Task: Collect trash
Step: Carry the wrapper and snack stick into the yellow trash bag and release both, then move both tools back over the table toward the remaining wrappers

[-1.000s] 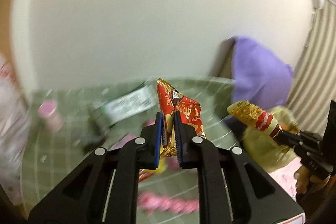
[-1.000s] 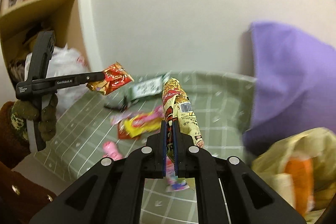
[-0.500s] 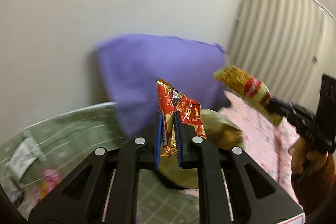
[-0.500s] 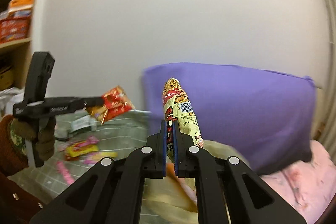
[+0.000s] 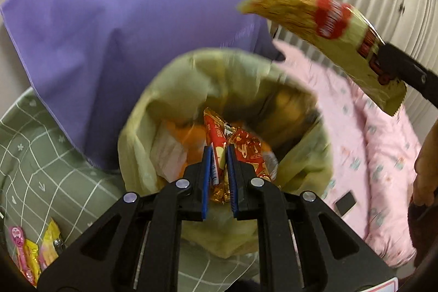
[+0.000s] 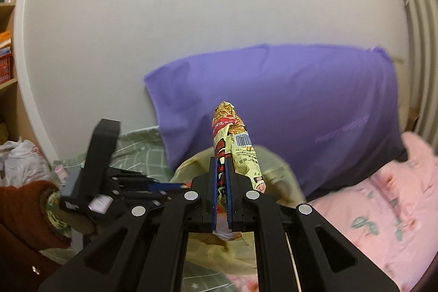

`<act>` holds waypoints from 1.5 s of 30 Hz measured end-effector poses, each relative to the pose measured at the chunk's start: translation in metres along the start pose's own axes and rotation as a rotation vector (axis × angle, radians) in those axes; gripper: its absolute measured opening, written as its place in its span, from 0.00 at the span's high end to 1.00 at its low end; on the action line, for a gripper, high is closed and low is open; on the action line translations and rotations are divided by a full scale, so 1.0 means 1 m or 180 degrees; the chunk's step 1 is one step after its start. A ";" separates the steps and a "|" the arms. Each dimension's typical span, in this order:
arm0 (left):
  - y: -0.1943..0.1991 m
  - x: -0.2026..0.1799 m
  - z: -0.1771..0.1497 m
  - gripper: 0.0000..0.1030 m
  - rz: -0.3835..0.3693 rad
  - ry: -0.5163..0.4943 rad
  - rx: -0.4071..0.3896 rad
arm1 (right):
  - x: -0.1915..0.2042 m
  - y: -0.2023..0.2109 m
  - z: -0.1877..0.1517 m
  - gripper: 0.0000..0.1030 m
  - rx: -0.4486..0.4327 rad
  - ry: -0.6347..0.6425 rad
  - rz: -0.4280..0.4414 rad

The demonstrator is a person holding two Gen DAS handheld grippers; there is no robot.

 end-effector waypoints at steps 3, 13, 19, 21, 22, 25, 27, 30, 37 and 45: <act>-0.010 0.011 -0.008 0.89 0.0034 0.0081 0.0086 | -0.005 -0.034 -0.014 0.93 0.0263 -0.0145 0.0178; -0.012 0.026 -0.018 0.89 0.0059 0.0268 0.0088 | -0.032 -0.102 -0.053 0.93 0.0763 -0.0081 -0.0328; -0.014 0.017 -0.023 0.89 0.0015 0.0294 0.0086 | -0.034 -0.099 -0.065 0.93 0.0927 -0.0060 -0.0319; -0.015 0.015 -0.021 0.89 0.0010 0.0287 0.0071 | -0.031 -0.093 -0.069 0.93 0.0956 -0.0037 -0.0278; -0.013 0.017 -0.022 0.89 0.0006 0.0299 0.0062 | -0.031 -0.090 -0.072 0.93 0.0974 -0.0037 -0.0263; -0.009 0.024 -0.021 0.89 0.0008 0.0339 0.0035 | -0.025 -0.079 -0.072 0.93 0.0987 -0.0080 -0.0159; -0.006 0.027 -0.020 0.89 0.0009 0.0359 0.0016 | -0.023 -0.075 -0.070 0.93 0.1005 -0.0142 -0.0085; -0.001 0.029 -0.022 0.89 0.0019 0.0390 -0.0001 | -0.031 -0.081 -0.066 0.93 0.1033 -0.0220 -0.0139; 0.000 0.031 -0.023 0.89 0.0061 0.0426 -0.0024 | -0.046 -0.096 -0.063 0.93 0.0920 -0.0239 -0.0378; 0.016 0.038 -0.025 0.70 0.0015 0.0577 -0.0178 | -0.034 -0.079 -0.058 0.67 0.0666 0.0049 -0.0526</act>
Point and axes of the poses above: each gripper's, at about its wrist camera, not at the fingertips, and y roughly against the way its jaws point, x to its left, z to its top, the point moved 9 cm from there along -y, roughly the way its jaws point, and after that the axes turned 10 degrees about -y, right-handed, at the moved point
